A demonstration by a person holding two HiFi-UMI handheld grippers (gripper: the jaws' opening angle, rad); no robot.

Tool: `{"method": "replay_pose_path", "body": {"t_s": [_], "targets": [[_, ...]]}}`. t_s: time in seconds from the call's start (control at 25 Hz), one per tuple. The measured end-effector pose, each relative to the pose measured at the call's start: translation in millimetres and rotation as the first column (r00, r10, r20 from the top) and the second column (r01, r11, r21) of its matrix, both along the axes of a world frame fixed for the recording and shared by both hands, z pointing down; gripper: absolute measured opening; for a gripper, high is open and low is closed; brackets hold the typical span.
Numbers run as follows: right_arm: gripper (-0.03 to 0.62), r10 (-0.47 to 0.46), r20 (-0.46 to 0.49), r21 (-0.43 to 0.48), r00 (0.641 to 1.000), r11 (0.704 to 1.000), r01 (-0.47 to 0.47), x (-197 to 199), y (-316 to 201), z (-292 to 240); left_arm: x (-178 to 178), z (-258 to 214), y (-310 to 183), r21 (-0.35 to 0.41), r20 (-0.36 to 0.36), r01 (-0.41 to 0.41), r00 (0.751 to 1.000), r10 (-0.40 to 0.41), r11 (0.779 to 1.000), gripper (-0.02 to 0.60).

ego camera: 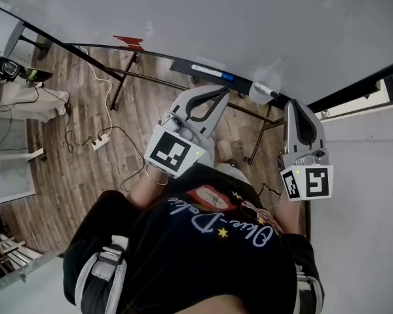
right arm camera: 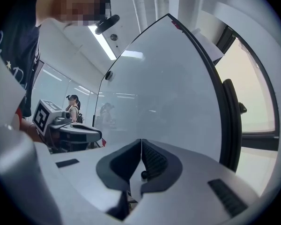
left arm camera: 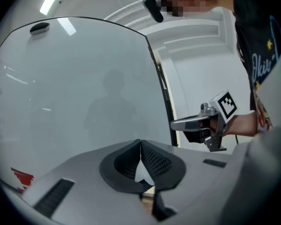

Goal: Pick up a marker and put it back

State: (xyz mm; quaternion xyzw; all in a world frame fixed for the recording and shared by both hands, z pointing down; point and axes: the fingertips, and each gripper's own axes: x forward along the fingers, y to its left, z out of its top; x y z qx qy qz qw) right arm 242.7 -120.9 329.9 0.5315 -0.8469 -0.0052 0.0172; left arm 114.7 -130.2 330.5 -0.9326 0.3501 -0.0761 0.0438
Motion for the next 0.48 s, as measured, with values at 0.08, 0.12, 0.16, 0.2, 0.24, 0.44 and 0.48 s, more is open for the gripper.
{"method": "replay_pose_path", "body": {"t_s": [0.08, 0.12, 0.16, 0.2, 0.24, 0.44, 0.48], "targets": [[0.003, -0.001, -0.002, 0.001, 1.0, 1.0, 0.001, 0.8, 3.3, -2.3, 0.6, 0.2, 1.5, -0.001, -0.003, 0.001, 1.0, -0.001, 1.0, 0.003], [0.002, 0.0, -0.004, 0.002, 1.0, 1.0, 0.0, 1.5, 4.6, -3.3, 1.2, 0.3, 2.0, -0.001, -0.005, 0.001, 1.0, -0.001, 1.0, 0.003], [0.002, 0.0, -0.007, 0.003, 1.0, 1.0, 0.001, 2.2, 5.8, -4.4, 1.8, 0.1, 2.5, 0.001, -0.006, 0.0, 1.0, 0.0, 1.0, 0.003], [0.001, -0.001, -0.01, 0.003, 1.0, 1.0, 0.001, 2.7, 7.2, -5.3, 2.4, -0.3, 3.2, 0.003, -0.006, -0.002, 1.0, 0.002, 1.0, 0.003], [0.001, -0.001, -0.012, 0.004, 1.0, 1.0, 0.001, 3.0, 8.7, -6.3, 2.9, -0.5, 4.1, 0.004, -0.007, -0.003, 1.0, 0.003, 1.0, 0.003], [0.0, 0.0, -0.014, 0.012, 1.0, 1.0, 0.0, 4.5, 14.0, -11.9, 5.5, -2.3, 7.3, 0.007, -0.014, -0.007, 1.0, 0.007, 1.0, 0.003], [0.0, 0.001, -0.012, 0.016, 1.0, 1.0, -0.001, 5.0, 15.1, -13.3, 5.9, -2.4, 8.1, 0.008, -0.015, -0.008, 1.0, 0.008, 1.0, 0.003]]}}
